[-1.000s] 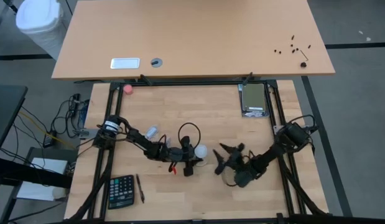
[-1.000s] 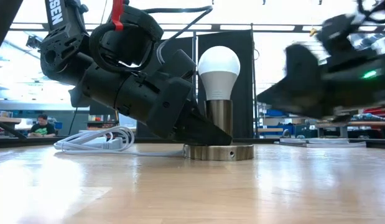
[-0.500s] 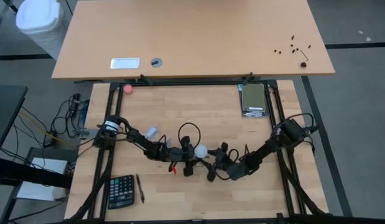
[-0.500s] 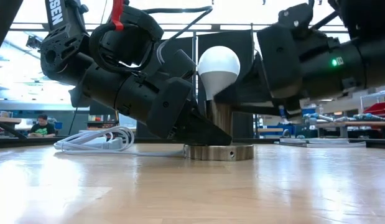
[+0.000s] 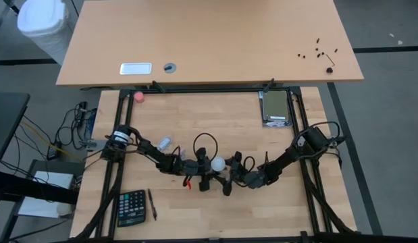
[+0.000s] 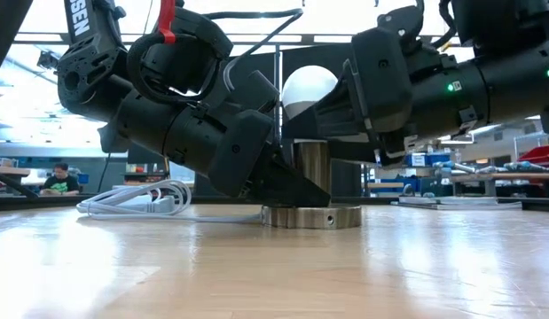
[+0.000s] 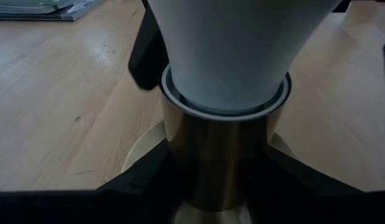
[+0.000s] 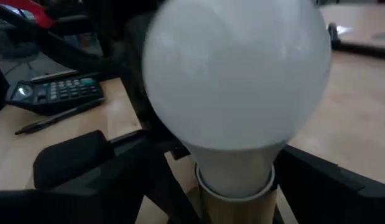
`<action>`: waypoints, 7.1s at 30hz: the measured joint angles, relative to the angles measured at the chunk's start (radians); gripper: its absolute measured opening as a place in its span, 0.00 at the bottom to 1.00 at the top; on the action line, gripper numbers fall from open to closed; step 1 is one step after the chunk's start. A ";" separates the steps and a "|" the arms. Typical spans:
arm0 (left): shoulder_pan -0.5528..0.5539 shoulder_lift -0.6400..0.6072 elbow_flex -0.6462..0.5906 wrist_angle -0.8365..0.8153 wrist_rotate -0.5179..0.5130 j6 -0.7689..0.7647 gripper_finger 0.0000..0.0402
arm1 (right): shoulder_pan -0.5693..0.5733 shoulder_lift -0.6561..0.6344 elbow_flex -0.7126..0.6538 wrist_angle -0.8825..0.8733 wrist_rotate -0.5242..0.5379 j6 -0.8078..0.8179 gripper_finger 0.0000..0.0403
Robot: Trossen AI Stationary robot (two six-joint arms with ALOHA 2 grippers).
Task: Screw lightbulb
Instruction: Remove the lightbulb from the lamp
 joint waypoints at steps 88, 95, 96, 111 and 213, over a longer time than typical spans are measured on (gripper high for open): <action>0.002 0.001 0.000 -0.002 0.025 -0.008 0.49 | 0.073 0.002 -0.075 0.254 0.154 -0.212 0.68; 0.002 0.001 0.000 -0.002 0.029 -0.010 0.49 | 0.104 0.002 -0.005 0.092 0.295 -0.075 0.68; 0.001 0.001 0.000 -0.002 0.029 -0.009 0.49 | 0.102 0.002 0.008 0.044 0.298 -0.043 0.68; 0.001 0.001 0.000 -0.002 0.029 -0.011 0.49 | 0.055 0.002 0.083 -0.141 0.279 0.069 0.66; -0.006 0.001 0.000 -0.002 0.043 0.009 0.49 | 0.068 0.016 0.081 -0.102 0.193 -0.035 0.43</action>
